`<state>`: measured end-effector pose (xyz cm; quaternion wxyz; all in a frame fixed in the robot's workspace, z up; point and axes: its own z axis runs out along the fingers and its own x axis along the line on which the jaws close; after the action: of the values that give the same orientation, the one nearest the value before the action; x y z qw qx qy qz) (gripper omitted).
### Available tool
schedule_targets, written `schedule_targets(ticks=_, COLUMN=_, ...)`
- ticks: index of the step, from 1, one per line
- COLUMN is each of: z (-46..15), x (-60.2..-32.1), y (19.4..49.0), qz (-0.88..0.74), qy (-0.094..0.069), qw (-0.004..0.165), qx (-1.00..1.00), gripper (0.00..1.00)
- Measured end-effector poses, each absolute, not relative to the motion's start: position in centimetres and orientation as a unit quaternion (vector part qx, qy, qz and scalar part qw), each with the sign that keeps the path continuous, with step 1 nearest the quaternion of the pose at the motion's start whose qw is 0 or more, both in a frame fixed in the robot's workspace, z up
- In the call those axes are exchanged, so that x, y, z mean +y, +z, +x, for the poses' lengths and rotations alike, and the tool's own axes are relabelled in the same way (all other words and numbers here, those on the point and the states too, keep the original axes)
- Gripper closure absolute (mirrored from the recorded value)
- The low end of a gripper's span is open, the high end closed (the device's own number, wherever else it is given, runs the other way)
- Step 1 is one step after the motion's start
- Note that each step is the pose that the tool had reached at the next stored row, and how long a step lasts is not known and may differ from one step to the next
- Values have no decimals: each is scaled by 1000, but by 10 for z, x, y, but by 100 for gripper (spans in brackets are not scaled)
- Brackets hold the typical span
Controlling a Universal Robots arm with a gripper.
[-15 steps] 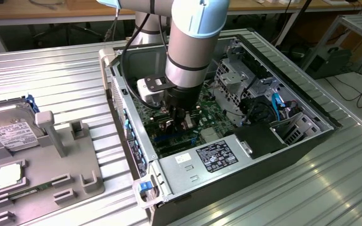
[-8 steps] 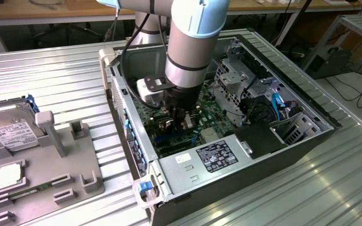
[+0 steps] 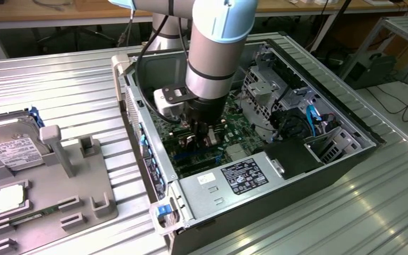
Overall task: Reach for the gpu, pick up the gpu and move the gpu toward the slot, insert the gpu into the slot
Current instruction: 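Insert the gpu into the slot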
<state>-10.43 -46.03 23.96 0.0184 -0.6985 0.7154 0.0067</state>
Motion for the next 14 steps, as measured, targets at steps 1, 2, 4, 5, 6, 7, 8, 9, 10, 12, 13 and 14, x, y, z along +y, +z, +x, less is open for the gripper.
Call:
schedule_targets(ticks=1, z=-105, x=-460, y=240, qz=-698, qy=7, qw=18, qx=715, gripper=72)
schedule_targets(ticks=2, z=-105, x=-460, y=240, qz=-698, qy=7, qw=18, qx=715, gripper=72)
schedule_targets(ticks=4, z=-105, x=-460, y=240, qz=-698, qy=7, qw=18, qx=715, gripper=72)
schedule_targets(ticks=5, z=-105, x=-460, y=240, qz=-698, qy=7, qw=18, qx=715, gripper=72)
schedule_targets(ticks=6, z=-105, x=-460, y=240, qz=-698, qy=7, qw=18, qx=715, gripper=72)
schedule_targets(ticks=7, z=-105, x=-460, y=239, qz=-698, qy=7, qw=18, qx=715, gripper=72)
schedule_targets(ticks=8, z=-105, x=-460, y=239, qz=-698, qy=7, qw=18, qx=715, gripper=72)
schedule_targets(ticks=9, z=-105, x=-460, y=239, qz=-698, qy=7, qw=18, qx=715, gripper=72)
schedule_targets(ticks=10, z=-105, x=-460, y=239, qz=-698, qy=7, qw=18, qx=715, gripper=72)
schedule_targets(ticks=12, z=-105, x=-460, y=239, qz=-698, qy=7, qw=18, qx=715, gripper=72)
schedule_targets(ticks=13, z=-105, x=-460, y=239, qz=-698, qy=7, qw=18, qx=715, gripper=72)
schedule_targets(ticks=14, z=-105, x=-460, y=239, qz=-698, qy=7, qw=18, qx=715, gripper=72)
